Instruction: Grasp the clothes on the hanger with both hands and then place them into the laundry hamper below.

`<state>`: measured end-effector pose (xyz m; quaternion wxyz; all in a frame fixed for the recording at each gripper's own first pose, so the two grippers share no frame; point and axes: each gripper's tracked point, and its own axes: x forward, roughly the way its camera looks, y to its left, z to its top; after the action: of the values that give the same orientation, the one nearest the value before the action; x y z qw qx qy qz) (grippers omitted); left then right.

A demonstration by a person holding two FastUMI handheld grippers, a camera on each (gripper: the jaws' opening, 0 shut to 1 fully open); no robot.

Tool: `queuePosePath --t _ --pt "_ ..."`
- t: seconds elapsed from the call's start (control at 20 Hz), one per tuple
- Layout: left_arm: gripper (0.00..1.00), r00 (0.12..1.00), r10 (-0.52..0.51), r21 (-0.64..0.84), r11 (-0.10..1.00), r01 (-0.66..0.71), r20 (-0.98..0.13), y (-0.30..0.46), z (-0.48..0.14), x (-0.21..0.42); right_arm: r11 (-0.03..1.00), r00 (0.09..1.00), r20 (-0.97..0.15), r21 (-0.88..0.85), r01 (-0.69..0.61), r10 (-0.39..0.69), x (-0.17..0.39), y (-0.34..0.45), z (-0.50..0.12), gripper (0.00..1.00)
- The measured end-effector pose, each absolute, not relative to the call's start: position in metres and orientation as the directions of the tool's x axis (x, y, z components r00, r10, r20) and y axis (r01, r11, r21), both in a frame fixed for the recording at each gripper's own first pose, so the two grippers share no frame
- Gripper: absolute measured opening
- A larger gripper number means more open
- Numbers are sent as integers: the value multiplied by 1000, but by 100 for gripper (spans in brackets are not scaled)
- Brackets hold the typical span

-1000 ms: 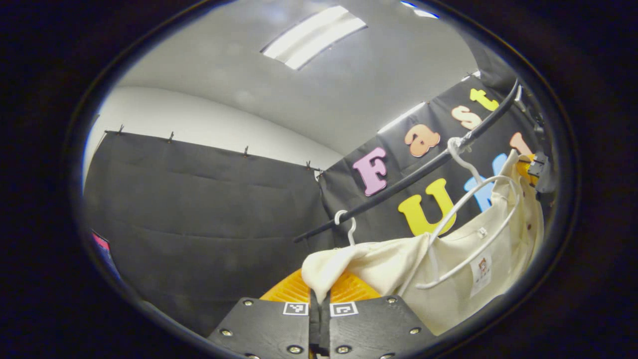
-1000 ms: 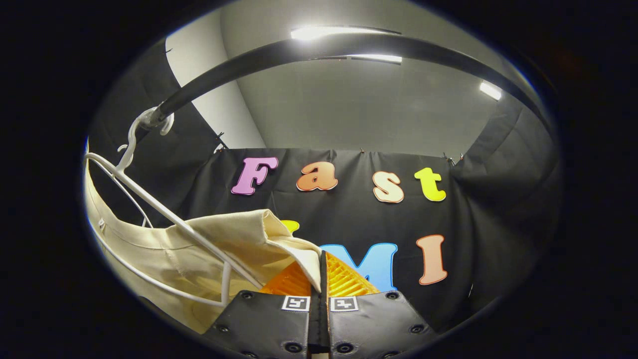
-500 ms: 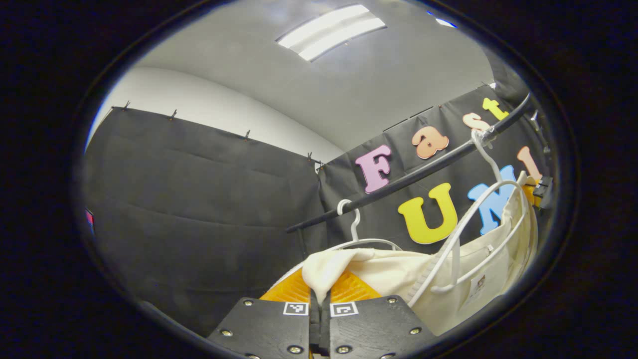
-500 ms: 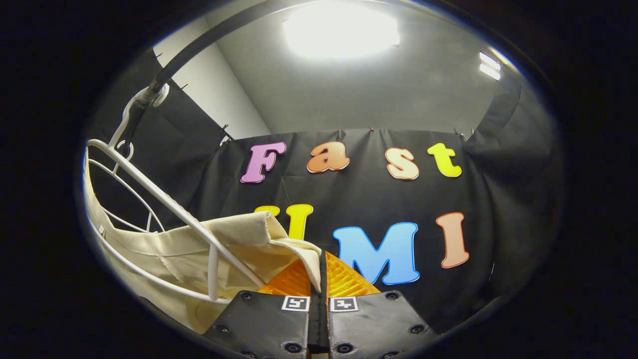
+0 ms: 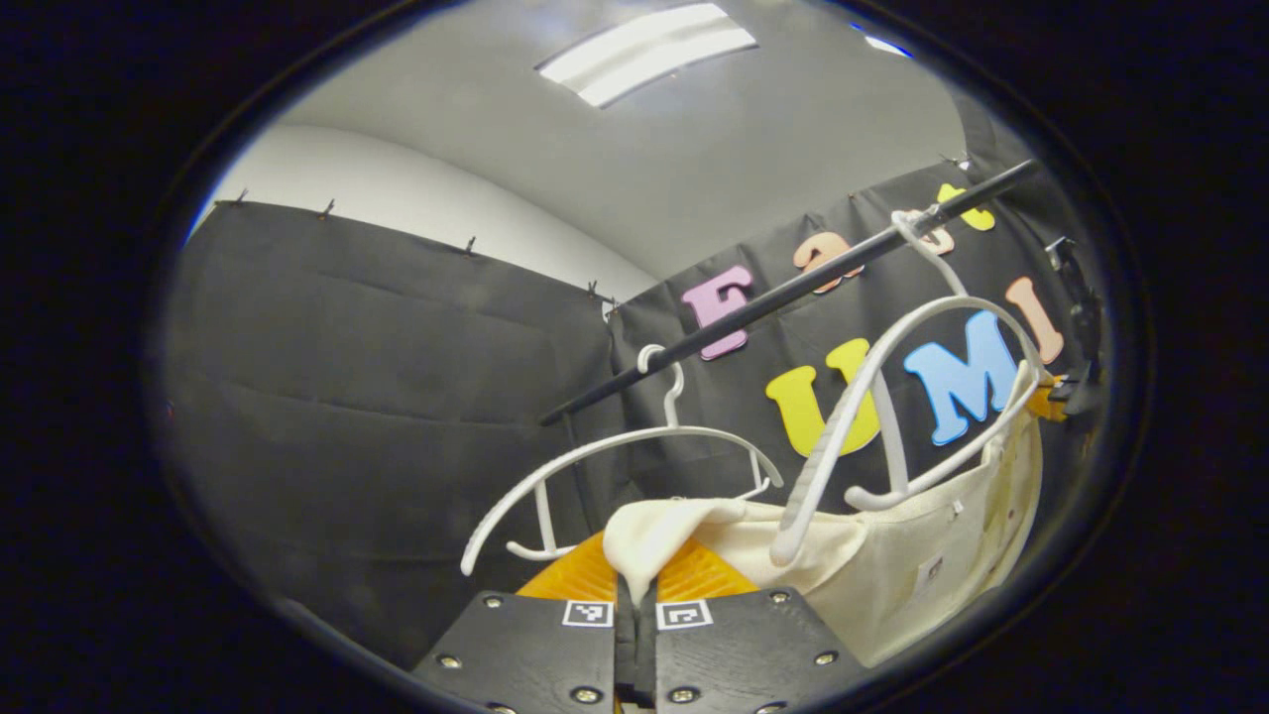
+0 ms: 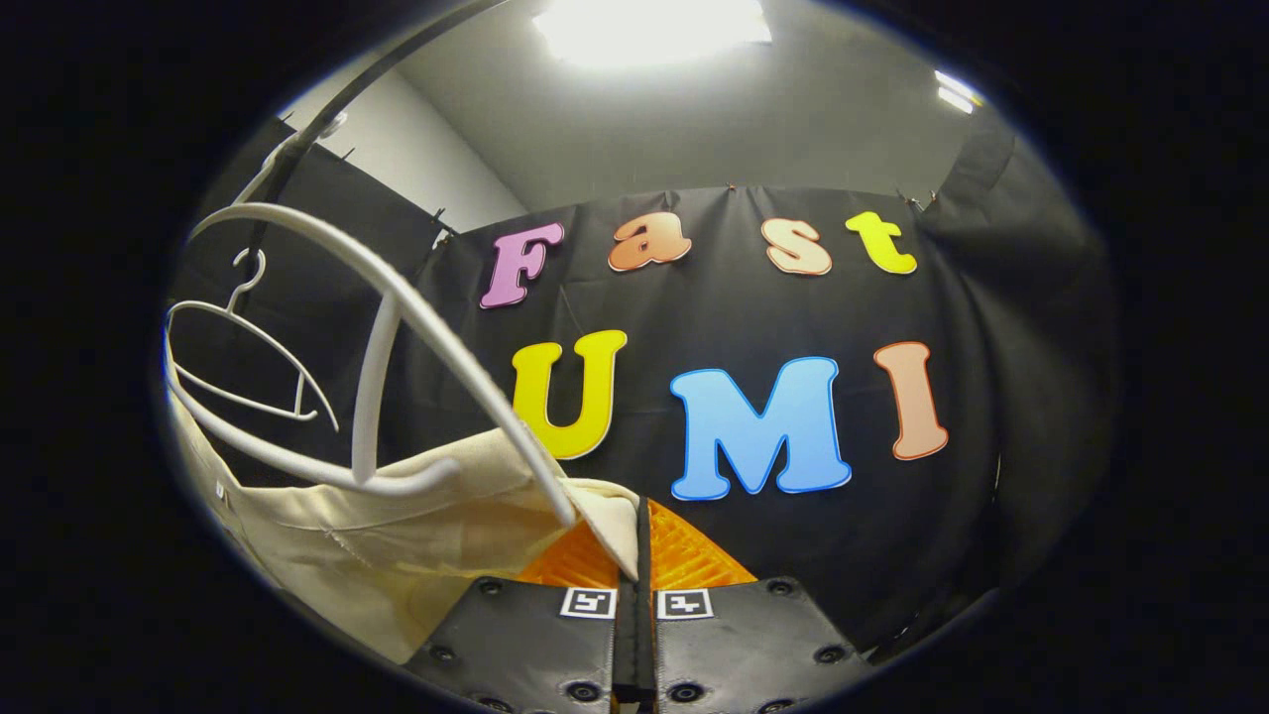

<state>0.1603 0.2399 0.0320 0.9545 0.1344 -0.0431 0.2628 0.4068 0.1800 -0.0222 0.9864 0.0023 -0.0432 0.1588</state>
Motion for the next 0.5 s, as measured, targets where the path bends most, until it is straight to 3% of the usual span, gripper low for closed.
queuePosePath --t 0.5 --pt "1 918 386 189 899 -396 87 209 4 131 943 943 64 -88 -321 327 313 179 -27 1"
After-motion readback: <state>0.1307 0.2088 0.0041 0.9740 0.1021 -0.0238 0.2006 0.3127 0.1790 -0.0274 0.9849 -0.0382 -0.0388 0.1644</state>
